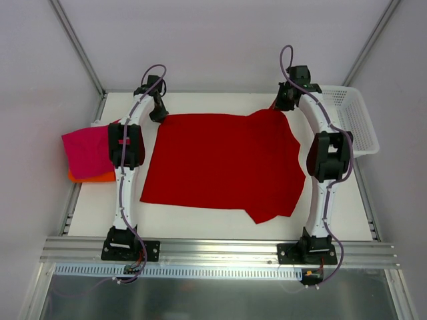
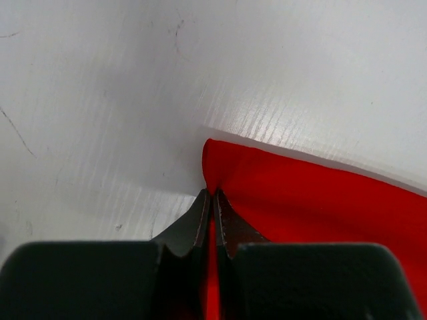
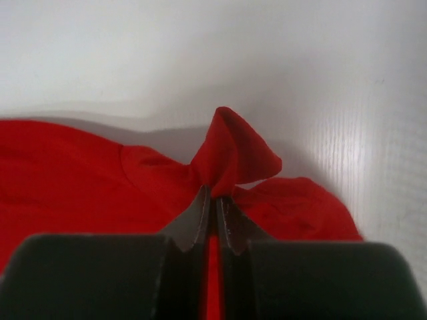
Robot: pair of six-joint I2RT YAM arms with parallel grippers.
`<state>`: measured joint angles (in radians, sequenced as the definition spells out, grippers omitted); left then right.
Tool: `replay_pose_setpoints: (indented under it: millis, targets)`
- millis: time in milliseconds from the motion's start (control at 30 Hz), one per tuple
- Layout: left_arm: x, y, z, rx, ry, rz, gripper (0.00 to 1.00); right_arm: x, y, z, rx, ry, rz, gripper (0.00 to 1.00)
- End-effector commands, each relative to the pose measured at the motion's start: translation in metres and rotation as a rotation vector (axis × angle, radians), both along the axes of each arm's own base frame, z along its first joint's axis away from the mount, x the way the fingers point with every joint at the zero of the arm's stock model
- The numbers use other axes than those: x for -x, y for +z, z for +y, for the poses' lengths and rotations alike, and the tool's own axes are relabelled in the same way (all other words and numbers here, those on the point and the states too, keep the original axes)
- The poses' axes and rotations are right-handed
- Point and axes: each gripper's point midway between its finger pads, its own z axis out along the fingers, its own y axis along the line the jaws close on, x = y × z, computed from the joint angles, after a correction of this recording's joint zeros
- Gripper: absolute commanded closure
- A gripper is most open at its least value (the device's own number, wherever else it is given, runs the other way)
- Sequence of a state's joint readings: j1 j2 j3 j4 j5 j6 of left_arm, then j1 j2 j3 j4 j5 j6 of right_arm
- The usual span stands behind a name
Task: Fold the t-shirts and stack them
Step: Fold the tshirt
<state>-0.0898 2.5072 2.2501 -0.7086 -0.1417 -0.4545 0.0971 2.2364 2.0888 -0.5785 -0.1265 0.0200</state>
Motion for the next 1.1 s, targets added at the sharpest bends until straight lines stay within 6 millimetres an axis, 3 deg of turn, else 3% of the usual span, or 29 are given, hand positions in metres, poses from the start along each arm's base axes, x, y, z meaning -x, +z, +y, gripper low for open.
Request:
replay_pose_setpoints:
  millis: [0,33,100,133,167,233,267,467,533,567,600,633,733,867,1067]
  targets:
    - [0.007,0.028,0.012,-0.032,0.025,-0.023,1.0,0.028,0.027,0.004,0.081,0.024,-0.024,0.98]
    - [0.008,0.028,0.012,-0.032,0.028,-0.022,1.0,0.035,0.038,0.005,0.084,0.024,-0.039,0.98]
    - [0.011,0.025,0.014,-0.036,0.034,-0.012,1.0,0.046,0.039,0.008,0.109,0.023,-0.035,0.98]
    - [0.011,0.027,0.014,-0.037,0.037,-0.016,1.0,0.058,0.03,0.008,0.123,0.027,-0.005,0.98]
    - [0.012,0.027,0.014,-0.039,0.04,-0.013,1.0,0.065,0.041,0.008,0.152,0.014,-0.027,0.99]
    - [0.014,0.028,0.015,-0.037,0.047,-0.011,1.0,0.082,0.031,0.008,0.18,0.016,0.001,0.99]
    - [0.016,0.029,0.014,-0.034,0.052,-0.011,1.0,0.089,0.041,0.011,0.199,0.014,-0.019,0.99]
    - [0.016,0.038,0.016,-0.038,0.076,-0.031,1.0,0.11,0.036,0.018,0.211,0.02,-0.009,0.99]
    - [0.009,0.046,0.016,-0.037,0.077,-0.064,0.75,0.11,0.035,0.02,0.212,0.025,-0.005,0.99]
    - [0.005,0.047,0.016,-0.037,0.073,-0.073,0.56,0.11,0.035,0.021,0.211,0.027,-0.008,1.0]
    - [-0.003,0.05,0.014,-0.032,0.066,-0.094,0.18,0.11,0.035,0.021,0.212,0.027,-0.006,1.0]
    - [-0.007,0.049,0.012,-0.022,0.05,-0.097,0.11,0.109,0.034,0.021,0.21,0.028,-0.006,1.0]
    - [-0.022,0.047,0.002,0.014,0.006,-0.121,0.01,0.107,0.036,0.022,0.207,0.03,-0.01,1.0]
    - [-0.037,0.046,-0.005,0.045,-0.02,-0.151,0.01,0.105,0.039,0.023,0.208,0.039,-0.018,1.0]
    - [-0.046,0.024,-0.019,0.11,-0.052,-0.147,0.06,0.105,0.04,0.024,0.213,0.041,-0.021,0.99]
